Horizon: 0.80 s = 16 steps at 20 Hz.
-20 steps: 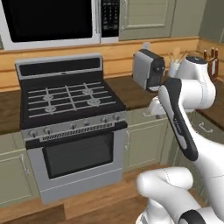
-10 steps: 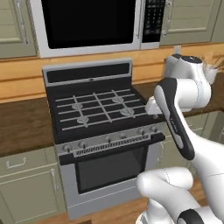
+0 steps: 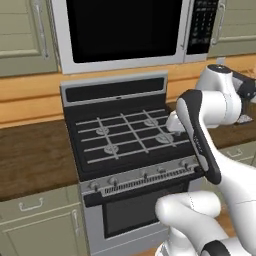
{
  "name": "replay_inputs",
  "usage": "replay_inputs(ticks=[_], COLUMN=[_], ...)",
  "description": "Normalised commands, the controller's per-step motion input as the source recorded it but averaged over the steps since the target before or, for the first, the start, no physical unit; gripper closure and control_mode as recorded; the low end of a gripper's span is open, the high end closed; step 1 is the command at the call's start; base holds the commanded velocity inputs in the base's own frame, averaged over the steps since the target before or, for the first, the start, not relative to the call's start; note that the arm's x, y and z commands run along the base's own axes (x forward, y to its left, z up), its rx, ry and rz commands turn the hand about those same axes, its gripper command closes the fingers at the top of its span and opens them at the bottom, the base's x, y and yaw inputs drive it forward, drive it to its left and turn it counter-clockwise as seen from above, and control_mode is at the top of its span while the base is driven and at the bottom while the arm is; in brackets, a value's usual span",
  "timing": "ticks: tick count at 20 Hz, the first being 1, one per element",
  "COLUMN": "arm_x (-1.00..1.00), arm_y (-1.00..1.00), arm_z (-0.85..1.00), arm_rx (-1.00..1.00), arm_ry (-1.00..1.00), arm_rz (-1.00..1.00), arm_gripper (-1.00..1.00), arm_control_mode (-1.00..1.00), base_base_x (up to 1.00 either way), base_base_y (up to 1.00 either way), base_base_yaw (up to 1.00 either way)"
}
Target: Navigate to the microwave.
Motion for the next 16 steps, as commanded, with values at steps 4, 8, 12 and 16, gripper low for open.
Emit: replay_inputs(ticks=[4,8,12,16], arm_x=[0.0,0.0,0.0,0.0], arm_y=[0.0,0.0,0.0,0.0], arm_z=[0.0,0.0,0.0,0.0], arm_rx=[0.0,0.0,0.0,0.0], arm_ry=[0.0,0.0,0.0,0.0], arm_rz=[0.0,0.0,0.0,0.0], arm_gripper=[-1.0,-1.0,-1.0,-1.0], arm_control_mode=[1.0,1.0,1.0,1.0], base_base_x=[0.77,0.76,0.59,0.3], base_base_y=[0.03,0.0,0.0,0.0], base_base_yaw=[0.0,0.0,0.0,0.05])
